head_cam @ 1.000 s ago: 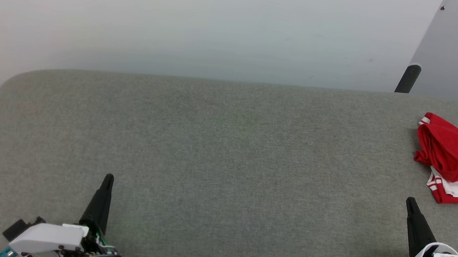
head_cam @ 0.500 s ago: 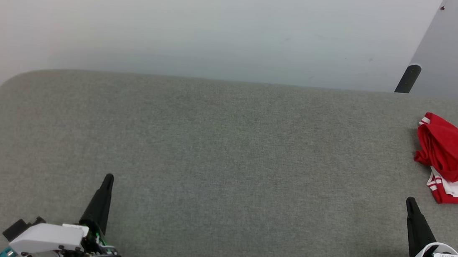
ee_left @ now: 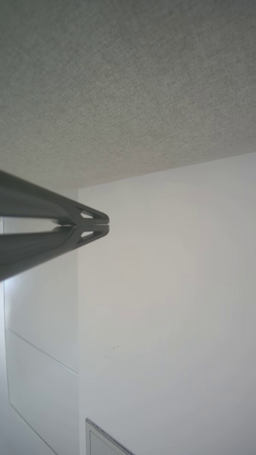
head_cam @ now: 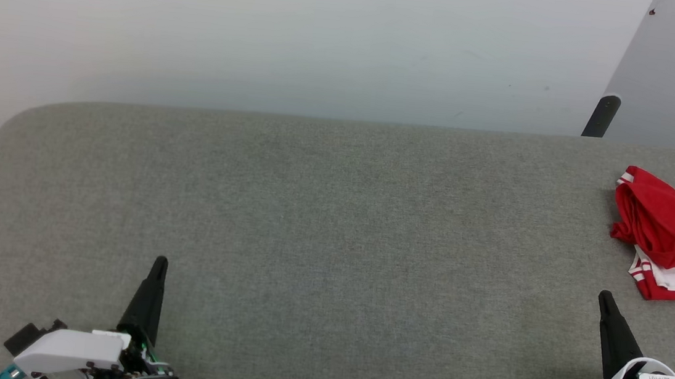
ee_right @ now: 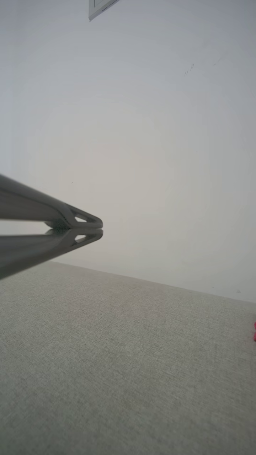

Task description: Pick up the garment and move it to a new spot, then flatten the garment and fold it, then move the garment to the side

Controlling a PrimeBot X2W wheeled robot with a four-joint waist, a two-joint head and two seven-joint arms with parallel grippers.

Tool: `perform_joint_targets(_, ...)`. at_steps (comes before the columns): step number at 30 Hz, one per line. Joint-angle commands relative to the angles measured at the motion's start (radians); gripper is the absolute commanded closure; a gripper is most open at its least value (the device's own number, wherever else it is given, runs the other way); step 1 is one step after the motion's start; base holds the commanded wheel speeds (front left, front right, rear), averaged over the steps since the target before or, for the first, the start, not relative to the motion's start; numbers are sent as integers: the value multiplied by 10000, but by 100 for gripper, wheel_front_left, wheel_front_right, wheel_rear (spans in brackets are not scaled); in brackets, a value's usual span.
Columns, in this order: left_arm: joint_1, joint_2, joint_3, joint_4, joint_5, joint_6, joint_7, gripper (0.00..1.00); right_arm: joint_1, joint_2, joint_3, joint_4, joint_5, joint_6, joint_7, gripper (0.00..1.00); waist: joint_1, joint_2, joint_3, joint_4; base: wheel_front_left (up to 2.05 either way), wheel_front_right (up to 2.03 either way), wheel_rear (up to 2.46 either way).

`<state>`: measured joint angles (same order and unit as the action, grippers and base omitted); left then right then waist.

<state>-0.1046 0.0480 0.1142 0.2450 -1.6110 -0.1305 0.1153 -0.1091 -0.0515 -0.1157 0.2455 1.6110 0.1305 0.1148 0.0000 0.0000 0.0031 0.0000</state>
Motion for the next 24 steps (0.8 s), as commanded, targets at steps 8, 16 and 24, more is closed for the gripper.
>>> perform_joint_targets(8,-93,8,17,8,-32,-4,15,100,-21,34,32,1,37,4,24,100,0,0,0,0,0,0,0)
perform_joint_targets(16,-93,8,16,8,-32,-4,14,100,-21,34,32,1,38,4,23,100,0,0,0,0,0,0,0)
perform_joint_targets(24,-93,8,16,8,-33,-4,14,100,-21,34,31,1,38,4,23,100,0,0,0,0,0,0,0)
